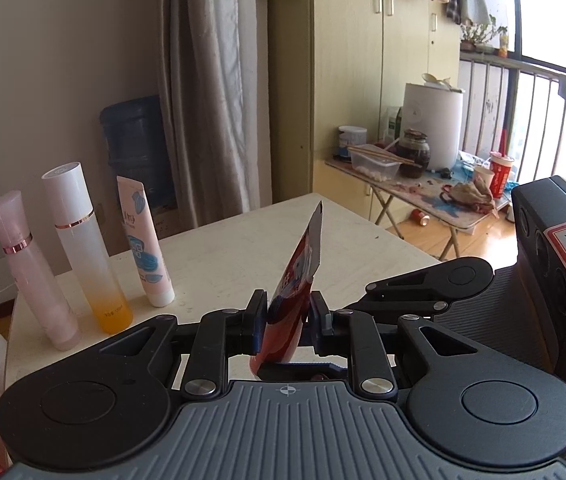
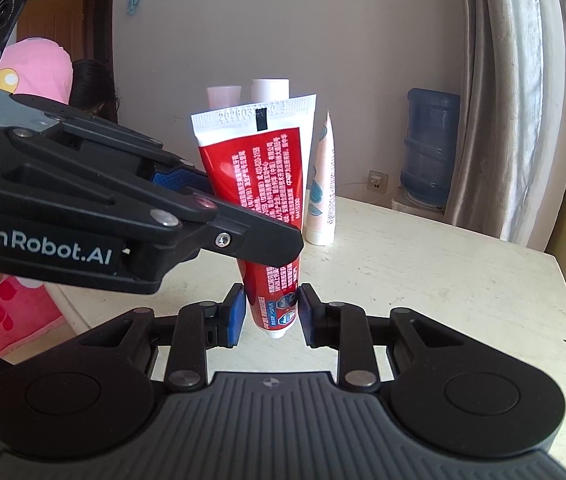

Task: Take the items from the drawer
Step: 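Carry the toothpaste tube over the nightstand top toward the bottles with the left tool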

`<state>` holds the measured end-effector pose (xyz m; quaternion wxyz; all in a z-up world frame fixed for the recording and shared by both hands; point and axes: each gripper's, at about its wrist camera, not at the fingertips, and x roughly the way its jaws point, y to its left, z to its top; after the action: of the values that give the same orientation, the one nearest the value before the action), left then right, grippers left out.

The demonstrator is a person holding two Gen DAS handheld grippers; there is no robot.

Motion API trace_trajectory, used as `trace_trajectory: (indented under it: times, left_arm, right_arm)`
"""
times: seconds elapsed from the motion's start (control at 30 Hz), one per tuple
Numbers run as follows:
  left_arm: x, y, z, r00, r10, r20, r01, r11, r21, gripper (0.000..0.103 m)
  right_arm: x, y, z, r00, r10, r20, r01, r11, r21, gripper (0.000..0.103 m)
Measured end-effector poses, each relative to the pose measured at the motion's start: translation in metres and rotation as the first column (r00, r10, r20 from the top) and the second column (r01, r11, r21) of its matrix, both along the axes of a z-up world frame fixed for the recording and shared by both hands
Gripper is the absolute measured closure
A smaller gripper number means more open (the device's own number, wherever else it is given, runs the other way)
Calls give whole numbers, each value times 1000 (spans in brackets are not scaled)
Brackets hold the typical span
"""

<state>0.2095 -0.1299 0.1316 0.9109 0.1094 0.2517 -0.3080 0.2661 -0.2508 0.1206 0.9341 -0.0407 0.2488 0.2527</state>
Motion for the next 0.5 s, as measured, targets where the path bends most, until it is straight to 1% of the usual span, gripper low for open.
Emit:
trace_trajectory:
  times: [0.23,0.5]
  left_arm:
    - [26,-4,1,1000,4,-7,-4,1000,-10,80]
    - [52,-12,5,1000,3,-18,-3,1000,12,80]
  right_arm:
    - [27,-8,-3,1000,-17,-7,17,1000,12,74]
    - [56,-14,-3,1000,-19,-18,19,1000,12,74]
